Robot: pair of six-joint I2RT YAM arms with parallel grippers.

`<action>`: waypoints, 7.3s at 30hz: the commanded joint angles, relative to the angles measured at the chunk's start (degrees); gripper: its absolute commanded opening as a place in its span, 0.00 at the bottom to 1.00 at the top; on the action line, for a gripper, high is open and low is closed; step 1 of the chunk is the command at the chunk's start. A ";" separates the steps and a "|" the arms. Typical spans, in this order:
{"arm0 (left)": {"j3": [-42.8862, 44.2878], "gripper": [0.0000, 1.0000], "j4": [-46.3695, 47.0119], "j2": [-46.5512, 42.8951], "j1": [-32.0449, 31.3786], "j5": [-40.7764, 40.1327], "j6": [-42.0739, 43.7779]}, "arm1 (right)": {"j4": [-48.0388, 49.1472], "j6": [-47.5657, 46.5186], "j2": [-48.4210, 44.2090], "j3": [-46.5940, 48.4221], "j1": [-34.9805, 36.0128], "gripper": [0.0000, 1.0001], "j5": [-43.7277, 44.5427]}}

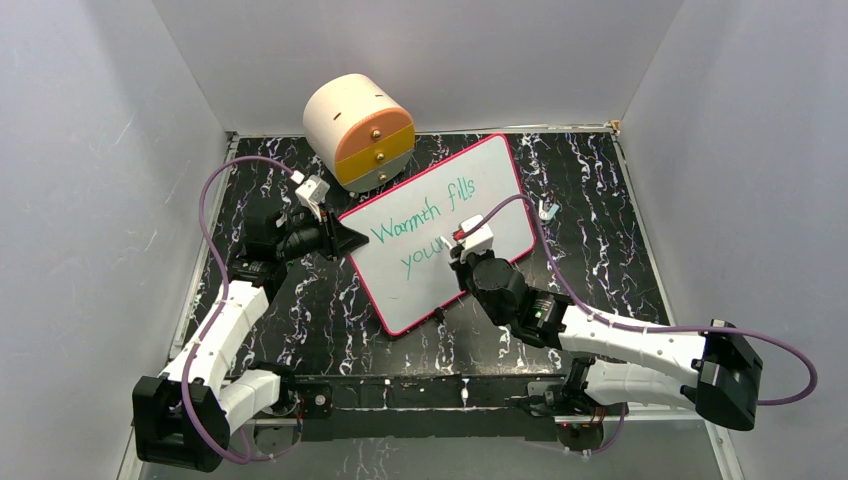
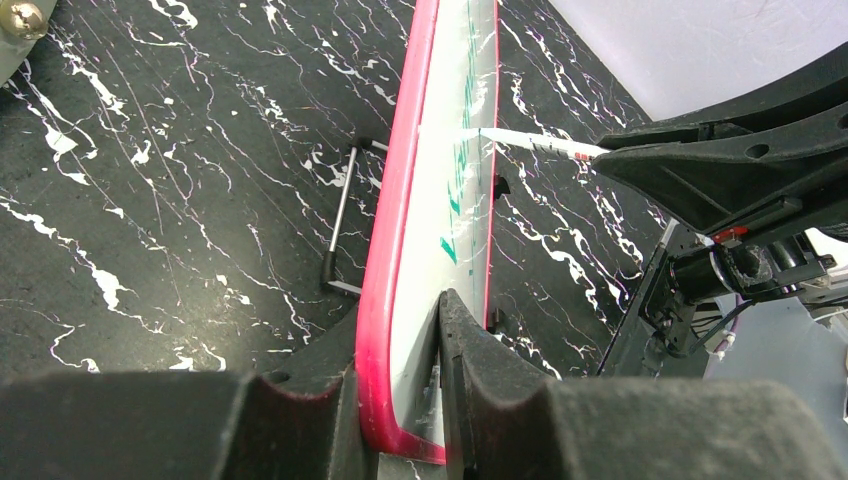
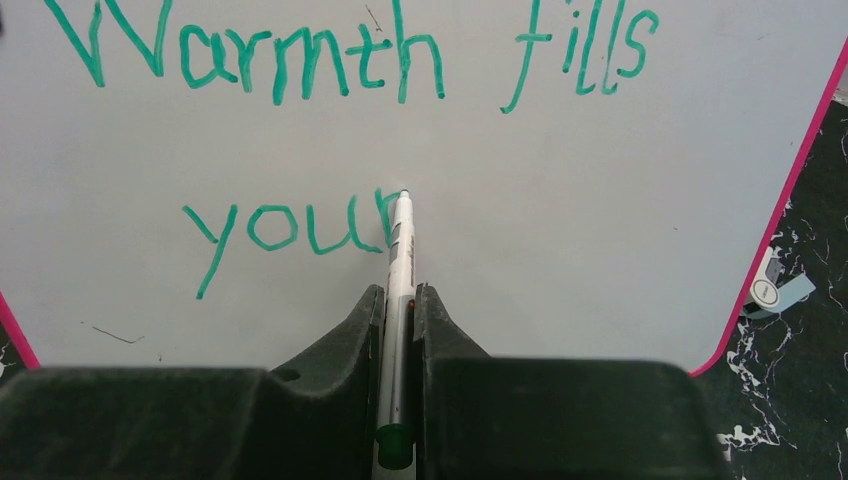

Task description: Write a sentence on the whiteboard

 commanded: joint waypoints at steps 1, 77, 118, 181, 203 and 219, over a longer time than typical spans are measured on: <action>-3.37 0.00 -9.70 2.95 -1.05 -7.29 9.28 | 1.36 0.75 -0.52 0.12 -0.77 0.00 1.48; -3.38 0.00 -9.79 3.03 -1.31 -7.13 9.37 | 3.15 0.79 -5.32 -2.96 -12.64 0.00 -12.67; -3.27 0.00 -9.90 3.12 -1.31 -7.45 9.56 | -4.57 0.78 -6.58 -3.23 -12.80 0.00 -9.99; -3.19 0.00 -9.98 3.12 -1.31 -7.15 9.54 | 2.17 -1.10 -3.36 0.18 -14.83 0.00 -12.43; -3.18 0.00 -10.16 2.98 -1.31 -7.63 9.71 | -7.01 1.81 -6.37 -1.32 -14.85 0.00 -13.62; -3.23 0.00 -10.27 3.02 -1.28 -7.75 9.79 | -2.15 0.74 -11.18 -3.68 -14.81 0.00 -10.01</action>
